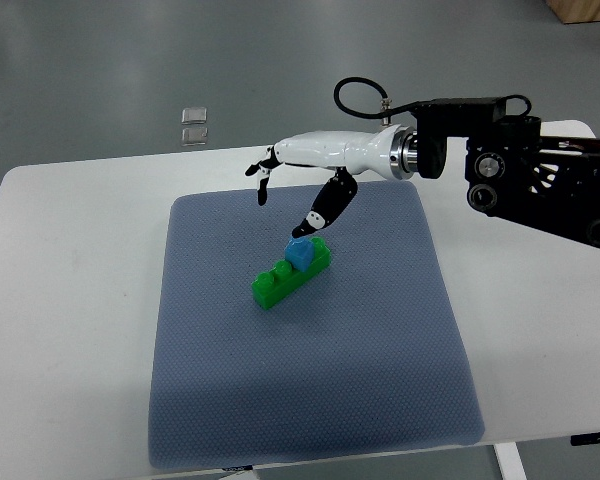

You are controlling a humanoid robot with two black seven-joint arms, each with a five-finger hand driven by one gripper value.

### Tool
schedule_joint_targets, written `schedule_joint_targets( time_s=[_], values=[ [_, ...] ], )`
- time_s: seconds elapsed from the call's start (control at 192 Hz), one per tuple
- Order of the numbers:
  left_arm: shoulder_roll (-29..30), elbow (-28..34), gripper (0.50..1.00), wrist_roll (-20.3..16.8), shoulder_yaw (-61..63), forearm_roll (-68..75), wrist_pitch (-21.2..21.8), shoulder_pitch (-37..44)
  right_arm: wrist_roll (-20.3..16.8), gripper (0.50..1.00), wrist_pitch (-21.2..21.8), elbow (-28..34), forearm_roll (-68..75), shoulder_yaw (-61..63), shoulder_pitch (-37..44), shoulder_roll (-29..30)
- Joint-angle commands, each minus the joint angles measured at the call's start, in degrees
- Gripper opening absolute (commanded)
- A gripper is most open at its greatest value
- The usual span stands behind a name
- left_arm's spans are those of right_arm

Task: Stack blue block on green block with right hand

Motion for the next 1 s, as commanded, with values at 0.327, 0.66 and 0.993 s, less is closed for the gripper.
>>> schedule_joint_targets(
  time_s=[0.327, 0.66, 0.993],
  values=[
    [0.0, 0.0, 1.0, 0.01, 0.0, 0.0, 0.02, -0.01, -0.25, 0.903, -1.85, -12.71, 29.75, 16.79, -12.68, 0.66],
    [0.0, 0.0, 1.0, -0.07, 0.0, 0.0, 0.02, -0.01, -0.08, 0.921, -11.08, -18.78, 44.16, 18.82, -20.32, 1.54],
    [0.0, 0.0, 1.0, 0.01, 0.0, 0.0, 0.02, -0.01, 0.01, 0.921, -11.34, -18.78, 45.22, 18.9, -22.52, 1.45]
  ],
)
